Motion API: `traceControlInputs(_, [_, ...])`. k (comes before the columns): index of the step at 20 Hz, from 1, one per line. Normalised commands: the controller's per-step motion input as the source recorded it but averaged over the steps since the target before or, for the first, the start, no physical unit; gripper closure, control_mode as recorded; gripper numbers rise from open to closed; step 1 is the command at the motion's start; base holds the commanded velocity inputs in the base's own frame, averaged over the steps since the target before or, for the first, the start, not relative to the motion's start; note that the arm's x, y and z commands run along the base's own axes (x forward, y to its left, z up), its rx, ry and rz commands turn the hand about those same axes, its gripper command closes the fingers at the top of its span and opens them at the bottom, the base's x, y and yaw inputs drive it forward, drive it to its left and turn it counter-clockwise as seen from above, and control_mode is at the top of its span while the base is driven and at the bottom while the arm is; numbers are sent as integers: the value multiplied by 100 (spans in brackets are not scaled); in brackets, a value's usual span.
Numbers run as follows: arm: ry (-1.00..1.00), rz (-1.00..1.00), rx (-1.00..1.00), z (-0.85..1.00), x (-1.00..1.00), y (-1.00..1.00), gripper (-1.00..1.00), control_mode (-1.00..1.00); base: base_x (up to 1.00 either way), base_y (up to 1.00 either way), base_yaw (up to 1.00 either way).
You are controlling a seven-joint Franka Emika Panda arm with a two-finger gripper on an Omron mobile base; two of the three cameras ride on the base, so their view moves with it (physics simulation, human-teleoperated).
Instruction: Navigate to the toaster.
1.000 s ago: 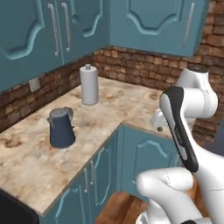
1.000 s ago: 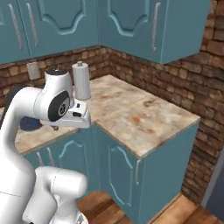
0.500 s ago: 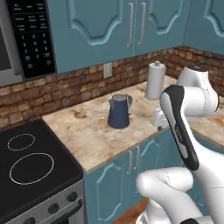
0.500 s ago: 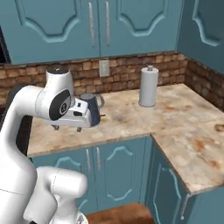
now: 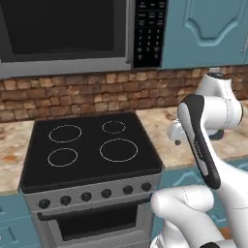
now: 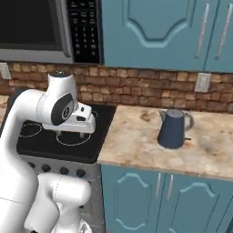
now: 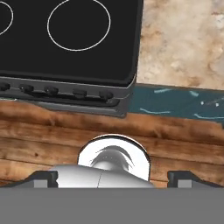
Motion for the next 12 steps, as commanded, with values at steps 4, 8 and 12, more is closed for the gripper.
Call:
traceControlInputs(4, [0, 0, 0, 0, 0, 0, -100, 100, 22, 54, 71])
traceControlInputs(8, [0, 0, 0, 0, 0, 0, -100, 100, 12, 41, 69])
traceControlInputs(12, [0, 0, 0, 0, 0, 0, -100, 100, 10, 30, 66])
